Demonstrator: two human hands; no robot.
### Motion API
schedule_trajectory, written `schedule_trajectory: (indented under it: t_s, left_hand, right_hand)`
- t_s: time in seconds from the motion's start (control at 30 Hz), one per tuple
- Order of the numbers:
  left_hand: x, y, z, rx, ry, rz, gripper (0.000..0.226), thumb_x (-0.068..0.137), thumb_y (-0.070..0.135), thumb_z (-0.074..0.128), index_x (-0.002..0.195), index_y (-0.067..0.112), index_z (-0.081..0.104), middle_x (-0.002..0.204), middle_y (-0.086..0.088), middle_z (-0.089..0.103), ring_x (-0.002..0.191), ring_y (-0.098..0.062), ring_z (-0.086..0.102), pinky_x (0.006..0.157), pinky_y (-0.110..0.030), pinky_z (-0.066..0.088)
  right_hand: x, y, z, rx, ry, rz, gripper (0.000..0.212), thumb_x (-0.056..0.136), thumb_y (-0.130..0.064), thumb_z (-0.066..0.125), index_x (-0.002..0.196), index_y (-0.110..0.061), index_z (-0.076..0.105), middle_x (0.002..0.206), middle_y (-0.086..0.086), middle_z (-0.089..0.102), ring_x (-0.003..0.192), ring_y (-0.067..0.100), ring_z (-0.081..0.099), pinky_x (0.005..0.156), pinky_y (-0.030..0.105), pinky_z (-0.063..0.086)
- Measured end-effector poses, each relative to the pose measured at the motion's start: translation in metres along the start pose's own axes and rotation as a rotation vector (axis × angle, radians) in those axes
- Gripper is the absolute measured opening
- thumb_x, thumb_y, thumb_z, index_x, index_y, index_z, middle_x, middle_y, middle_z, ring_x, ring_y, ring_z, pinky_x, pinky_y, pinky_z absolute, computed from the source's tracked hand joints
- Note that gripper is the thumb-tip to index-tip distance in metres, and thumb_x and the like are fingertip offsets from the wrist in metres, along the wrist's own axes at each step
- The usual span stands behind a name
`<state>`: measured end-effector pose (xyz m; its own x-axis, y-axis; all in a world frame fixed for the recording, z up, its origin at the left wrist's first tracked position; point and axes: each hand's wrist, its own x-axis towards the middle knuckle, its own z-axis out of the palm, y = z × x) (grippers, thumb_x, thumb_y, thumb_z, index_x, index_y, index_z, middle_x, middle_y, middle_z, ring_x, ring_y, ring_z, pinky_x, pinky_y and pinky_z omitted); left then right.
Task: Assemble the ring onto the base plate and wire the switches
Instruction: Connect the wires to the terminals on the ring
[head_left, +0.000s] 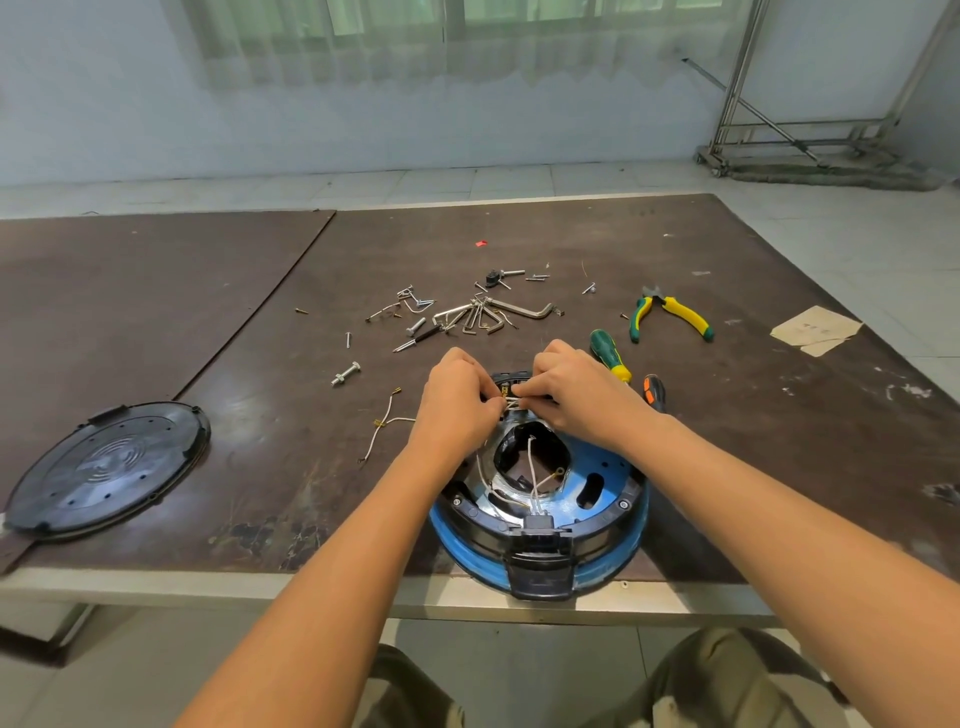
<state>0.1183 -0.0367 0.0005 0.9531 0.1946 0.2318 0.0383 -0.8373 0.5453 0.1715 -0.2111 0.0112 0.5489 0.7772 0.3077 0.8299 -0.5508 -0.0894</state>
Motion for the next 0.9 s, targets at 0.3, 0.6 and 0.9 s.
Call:
schedule_trajectory:
  t_s: [0.3,0.6,0.9]
  left_hand:
    - [0.007,0.0,-0.003,0.025,-0.024,0.004,0.003,0.079,0.023,0.079,0.08,0.021,0.079,0.103,0.006,0.056,0.096,-0.009,0.055,0.08,-0.024,0.039]
    - [0.027,0.009,-0.02,0.103,-0.265,0.08,0.019,0.074,0.028,0.086,0.075,0.014,0.074,0.079,-0.003,0.072,0.083,-0.019,0.065,0.079,-0.035,0.054]
    - [0.017,-0.006,-0.009,-0.078,-0.12,0.074,0.032,0.071,0.023,0.087,0.093,0.019,0.065,0.093,0.003,0.067,0.091,-0.018,0.062,0.088,-0.039,0.051]
  right_hand:
    - [0.001,0.0,0.0,0.007,-0.004,0.03,0.024,0.096,-0.03,0.065,0.116,-0.022,0.075,0.088,0.0,0.061,0.091,0.019,0.048,0.071,0.041,0.048]
    - [0.001,0.001,0.0,0.006,-0.002,0.054,0.024,0.095,-0.029,0.065,0.117,-0.021,0.074,0.092,0.003,0.064,0.098,0.025,0.052,0.074,0.043,0.048]
    - [0.003,0.003,0.002,0.013,-0.012,0.064,0.026,0.095,-0.031,0.066,0.118,-0.023,0.073,0.093,0.001,0.062,0.097,0.022,0.05,0.075,0.041,0.047]
